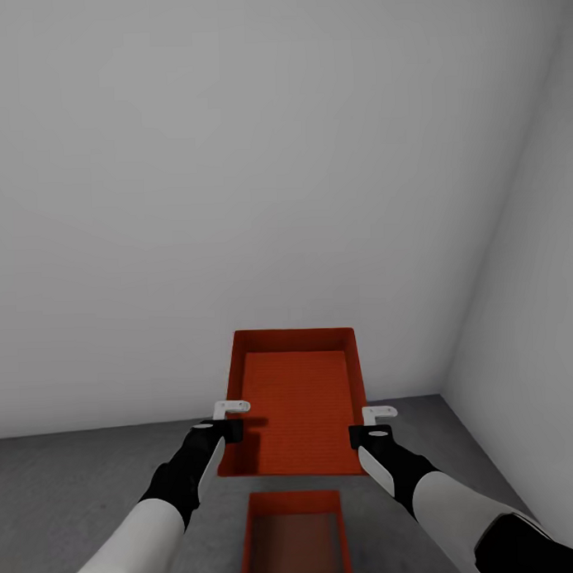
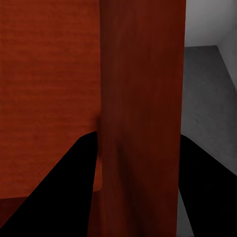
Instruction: Move the two storage containers from the living room to the garage. In the garage, place one container on the floor and stack the other container on top of it (either order is fine).
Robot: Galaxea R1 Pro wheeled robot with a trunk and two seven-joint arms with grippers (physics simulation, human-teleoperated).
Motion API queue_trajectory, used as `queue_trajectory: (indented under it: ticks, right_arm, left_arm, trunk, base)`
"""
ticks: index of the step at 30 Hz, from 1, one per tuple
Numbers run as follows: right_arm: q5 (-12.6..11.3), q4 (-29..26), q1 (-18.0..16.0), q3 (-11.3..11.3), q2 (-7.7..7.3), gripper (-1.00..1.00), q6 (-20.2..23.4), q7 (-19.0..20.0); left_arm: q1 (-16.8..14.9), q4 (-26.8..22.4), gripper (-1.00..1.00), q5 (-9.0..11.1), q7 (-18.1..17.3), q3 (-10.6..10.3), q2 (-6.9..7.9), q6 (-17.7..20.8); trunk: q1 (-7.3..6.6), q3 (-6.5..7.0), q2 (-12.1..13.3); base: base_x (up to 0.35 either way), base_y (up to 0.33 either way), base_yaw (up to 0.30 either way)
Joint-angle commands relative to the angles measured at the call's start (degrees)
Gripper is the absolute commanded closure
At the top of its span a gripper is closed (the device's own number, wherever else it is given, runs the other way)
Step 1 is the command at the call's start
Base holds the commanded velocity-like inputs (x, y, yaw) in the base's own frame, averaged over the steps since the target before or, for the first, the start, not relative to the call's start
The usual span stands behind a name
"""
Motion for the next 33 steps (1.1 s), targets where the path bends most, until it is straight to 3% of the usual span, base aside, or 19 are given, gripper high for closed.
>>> queue_trajectory:
  ticks: [1, 33]
  right_arm:
    - [0.1, 0.0, -0.1, -0.4, 0.27, 1.0, 0.5, -0.5]
    - [0.1, 0.0, -0.1, -0.4, 0.26, 1.0, 0.5, -0.4]
  left_arm:
    - [0.0, -0.1, 1.0, -2.1, 1.9, -0.2, -0.1, 0.5]
    - [0.0, -0.1, 1.0, -2.1, 1.9, -0.2, -0.1, 0.5]
  trunk:
    - [0.04, -0.13, -0.1]
    - [0.04, -0.13, -0.1]
  base:
    - [0.041, 0.105, -0.005]
    - [0.011, 0.02, 0.0]
